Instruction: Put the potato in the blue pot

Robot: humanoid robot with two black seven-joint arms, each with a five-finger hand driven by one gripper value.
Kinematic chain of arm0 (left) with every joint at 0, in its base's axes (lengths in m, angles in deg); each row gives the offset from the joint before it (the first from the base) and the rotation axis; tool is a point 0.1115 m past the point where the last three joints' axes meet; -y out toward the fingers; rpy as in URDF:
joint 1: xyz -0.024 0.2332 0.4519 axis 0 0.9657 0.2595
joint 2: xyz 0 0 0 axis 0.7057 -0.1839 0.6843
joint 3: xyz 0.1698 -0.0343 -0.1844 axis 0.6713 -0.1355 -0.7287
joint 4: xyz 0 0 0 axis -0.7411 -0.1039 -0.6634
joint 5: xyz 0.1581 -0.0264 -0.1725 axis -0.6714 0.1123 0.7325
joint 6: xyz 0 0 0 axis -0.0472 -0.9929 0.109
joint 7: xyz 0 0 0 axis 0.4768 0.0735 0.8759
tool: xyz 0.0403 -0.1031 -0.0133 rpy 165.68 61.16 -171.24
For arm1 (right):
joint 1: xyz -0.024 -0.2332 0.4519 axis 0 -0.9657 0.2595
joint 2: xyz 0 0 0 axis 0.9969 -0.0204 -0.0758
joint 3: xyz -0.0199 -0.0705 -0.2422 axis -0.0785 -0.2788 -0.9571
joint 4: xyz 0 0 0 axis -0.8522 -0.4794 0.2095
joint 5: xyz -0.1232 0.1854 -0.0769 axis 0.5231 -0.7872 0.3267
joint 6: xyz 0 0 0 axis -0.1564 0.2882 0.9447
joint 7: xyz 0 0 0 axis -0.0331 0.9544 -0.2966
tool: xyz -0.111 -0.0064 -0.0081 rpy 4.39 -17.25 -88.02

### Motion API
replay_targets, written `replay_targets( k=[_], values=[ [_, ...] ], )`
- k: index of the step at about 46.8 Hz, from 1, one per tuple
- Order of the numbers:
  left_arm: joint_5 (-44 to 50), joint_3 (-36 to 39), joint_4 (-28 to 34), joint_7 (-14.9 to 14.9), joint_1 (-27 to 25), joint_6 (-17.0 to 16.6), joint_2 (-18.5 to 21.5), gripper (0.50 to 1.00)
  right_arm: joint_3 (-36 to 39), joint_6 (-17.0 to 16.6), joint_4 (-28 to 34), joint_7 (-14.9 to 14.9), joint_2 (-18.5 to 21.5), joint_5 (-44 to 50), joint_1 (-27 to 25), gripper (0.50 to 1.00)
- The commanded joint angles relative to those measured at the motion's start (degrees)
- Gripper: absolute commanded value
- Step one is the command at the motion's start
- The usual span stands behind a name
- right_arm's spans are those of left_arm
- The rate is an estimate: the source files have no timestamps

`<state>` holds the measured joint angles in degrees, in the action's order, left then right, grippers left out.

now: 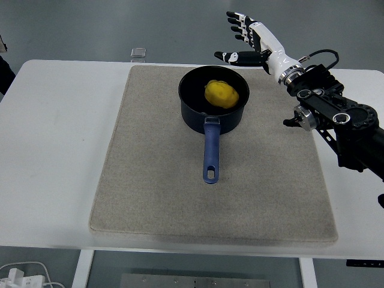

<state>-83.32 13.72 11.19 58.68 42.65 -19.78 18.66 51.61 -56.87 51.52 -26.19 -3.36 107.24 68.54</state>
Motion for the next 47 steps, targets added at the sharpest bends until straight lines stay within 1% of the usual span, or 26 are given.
replay_targets(
  k=[1, 3, 6, 8, 12, 16, 19, 22, 27, 47],
  values=[
    [0.0, 0.0, 0.0, 0.0, 0.0, 0.0, 0.0, 0.999, 2.1, -0.2, 0.2, 3.8, -1.0, -7.0, 0.0, 0.919],
    [0.0, 0.0, 0.0, 0.0, 0.0, 0.0, 0.0, 0.999, 3.6, -0.2, 0.2, 6.1, -1.2, -11.4, 0.0, 0.919],
    [0.1, 0.0, 0.0, 0.0, 0.0, 0.0, 0.0, 0.999, 4.7, -0.1, 0.3, 8.6, -1.4, -16.6, 0.0, 0.919],
    [0.0, 0.0, 0.0, 0.0, 0.0, 0.0, 0.0, 0.999, 5.0, 0.4, 0.4, 9.9, -1.8, -19.4, 0.0, 0.919],
    [0.0, 0.0, 0.0, 0.0, 0.0, 0.0, 0.0, 0.999, 5.1, 0.5, 0.7, 11.0, -2.5, -24.2, 0.0, 0.919],
    [0.0, 0.0, 0.0, 0.0, 0.0, 0.0, 0.0, 0.999, 5.7, 0.5, 1.1, 11.2, -2.7, -28.4, 0.1, 0.919],
    [0.0, -0.1, 0.0, 0.0, 0.0, 0.0, 0.0, 0.999, 6.4, 0.5, 1.7, 11.2, -2.8, -29.6, 0.0, 0.919],
    [0.1, 0.0, 0.0, 0.0, 0.0, 0.0, 0.0, 0.999, 7.6, 0.5, 1.9, 10.6, -2.7, -29.6, -0.1, 0.919],
    [0.1, -0.1, 0.0, 0.0, 0.0, 0.0, 0.0, 0.999, 8.7, 0.5, 2.1, 10.6, -2.6, -29.6, -0.1, 0.919],
    [0.0, 0.0, 0.1, 0.0, 0.0, 0.0, 0.0, 0.999, 8.7, 0.5, 2.1, 10.5, -2.7, -29.6, -1.3, 0.919]
  ],
)
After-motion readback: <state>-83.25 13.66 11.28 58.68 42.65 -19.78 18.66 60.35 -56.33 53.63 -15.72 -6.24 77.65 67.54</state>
